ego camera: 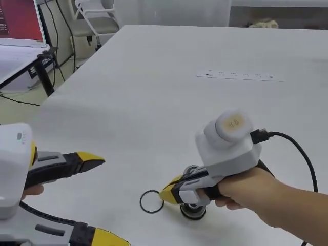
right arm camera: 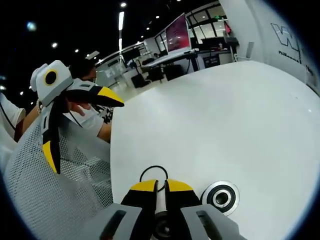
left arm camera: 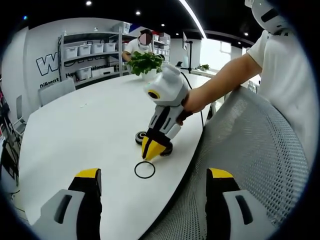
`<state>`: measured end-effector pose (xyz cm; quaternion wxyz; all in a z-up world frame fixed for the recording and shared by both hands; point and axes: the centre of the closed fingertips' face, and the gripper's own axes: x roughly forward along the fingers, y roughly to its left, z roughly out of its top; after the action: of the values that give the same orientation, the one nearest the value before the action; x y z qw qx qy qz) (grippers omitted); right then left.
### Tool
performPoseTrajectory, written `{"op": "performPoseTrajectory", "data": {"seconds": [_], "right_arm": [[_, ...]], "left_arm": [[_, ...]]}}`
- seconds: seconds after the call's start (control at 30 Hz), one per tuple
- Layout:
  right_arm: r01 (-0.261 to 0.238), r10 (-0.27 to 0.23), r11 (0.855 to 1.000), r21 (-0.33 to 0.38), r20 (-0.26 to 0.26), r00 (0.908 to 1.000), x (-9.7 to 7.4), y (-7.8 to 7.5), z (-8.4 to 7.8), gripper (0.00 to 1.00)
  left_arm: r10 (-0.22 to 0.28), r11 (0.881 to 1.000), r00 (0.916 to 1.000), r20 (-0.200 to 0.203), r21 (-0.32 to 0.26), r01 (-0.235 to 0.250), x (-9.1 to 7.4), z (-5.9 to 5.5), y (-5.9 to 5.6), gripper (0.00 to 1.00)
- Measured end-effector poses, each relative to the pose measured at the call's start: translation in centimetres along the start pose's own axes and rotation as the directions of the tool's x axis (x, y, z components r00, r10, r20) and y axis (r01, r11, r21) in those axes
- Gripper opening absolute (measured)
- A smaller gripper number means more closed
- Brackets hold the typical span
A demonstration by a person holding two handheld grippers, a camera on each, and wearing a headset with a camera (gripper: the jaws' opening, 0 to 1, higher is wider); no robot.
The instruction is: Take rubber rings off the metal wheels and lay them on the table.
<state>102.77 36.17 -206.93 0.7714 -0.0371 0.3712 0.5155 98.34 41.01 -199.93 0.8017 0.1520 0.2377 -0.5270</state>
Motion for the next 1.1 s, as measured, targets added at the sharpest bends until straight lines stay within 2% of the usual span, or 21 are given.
{"op": "performPoseTrajectory", "data": {"seconds": [0.3, 0.47, 0.63, 0.83, 1.0, 1.1], "right_arm": [[-0.001, 0.003, 0.999, -0.037, 0.053, 0.9986, -2.5, 1.1, 1.6, 0.04], [0.008, -0.001, 0.998, -0.065, 0.107, 0.9943, -4.7, 1.2, 2.4, 0.04], [0.024, -0.016, 0.998, -0.056, 0.149, 0.9887, -6.6, 0.8, 2.6, 0.05], [0.054, -0.048, 0.998, -0.027, 0.188, 0.9811, -8.8, -0.6, 2.1, 0.06], [0.061, -0.064, 0.998, 0.020, 0.222, 0.9730, -10.0, -1.3, 1.5, 0.06], [0.062, -0.074, 0.996, 0.057, 0.241, 0.9676, -10.2, -1.8, 1.0, 0.06]], "left_arm": [[-0.011, 1.000, 0.9999, -0.011, 0.007, 0.011, 0.1, -0.2, -0.2, 0.83], [-0.023, 1.000, 0.9995, -0.021, 0.019, 0.023, 0.2, -0.3, -0.4, 0.83], [-0.050, 0.997, 0.9979, -0.042, 0.051, 0.052, 0.3, -0.5, -0.8, 0.83], [-0.066, 0.995, 0.9959, -0.062, 0.070, 0.070, 0.3, -0.6, -0.9, 0.83], [-0.078, 0.993, 0.9944, -0.071, 0.087, 0.084, 0.7, 0.0, -1.0, 0.83], [-0.117, 0.984, 0.9905, -0.072, 0.125, 0.126, 1.0, 0.7, -1.8, 0.83]]}}
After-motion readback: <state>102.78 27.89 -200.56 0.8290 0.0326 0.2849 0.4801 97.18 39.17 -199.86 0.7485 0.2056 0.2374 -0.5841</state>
